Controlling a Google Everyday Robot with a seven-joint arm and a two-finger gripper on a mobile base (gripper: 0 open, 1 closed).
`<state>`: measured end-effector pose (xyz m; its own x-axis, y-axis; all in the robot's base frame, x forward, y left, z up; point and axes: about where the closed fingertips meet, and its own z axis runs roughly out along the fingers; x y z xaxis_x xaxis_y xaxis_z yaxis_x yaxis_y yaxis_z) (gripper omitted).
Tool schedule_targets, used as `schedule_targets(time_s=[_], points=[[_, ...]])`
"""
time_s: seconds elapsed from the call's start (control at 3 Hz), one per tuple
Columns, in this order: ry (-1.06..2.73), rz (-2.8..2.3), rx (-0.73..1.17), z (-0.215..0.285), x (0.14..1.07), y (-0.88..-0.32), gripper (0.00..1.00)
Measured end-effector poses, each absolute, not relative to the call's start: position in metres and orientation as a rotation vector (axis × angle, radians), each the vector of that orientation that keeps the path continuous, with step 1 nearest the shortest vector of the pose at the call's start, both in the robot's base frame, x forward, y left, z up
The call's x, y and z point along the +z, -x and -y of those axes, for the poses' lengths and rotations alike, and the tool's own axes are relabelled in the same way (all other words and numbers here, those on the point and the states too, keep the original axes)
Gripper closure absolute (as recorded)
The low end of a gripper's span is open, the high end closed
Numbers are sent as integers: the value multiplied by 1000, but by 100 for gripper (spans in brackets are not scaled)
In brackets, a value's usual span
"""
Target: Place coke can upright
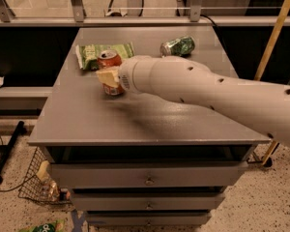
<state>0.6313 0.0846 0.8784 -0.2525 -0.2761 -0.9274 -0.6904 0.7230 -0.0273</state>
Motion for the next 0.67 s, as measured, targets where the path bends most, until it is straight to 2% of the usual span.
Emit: schedule_targets(time_s=[0.67], points=[[759,-1827,472,-87,883,-629,15]])
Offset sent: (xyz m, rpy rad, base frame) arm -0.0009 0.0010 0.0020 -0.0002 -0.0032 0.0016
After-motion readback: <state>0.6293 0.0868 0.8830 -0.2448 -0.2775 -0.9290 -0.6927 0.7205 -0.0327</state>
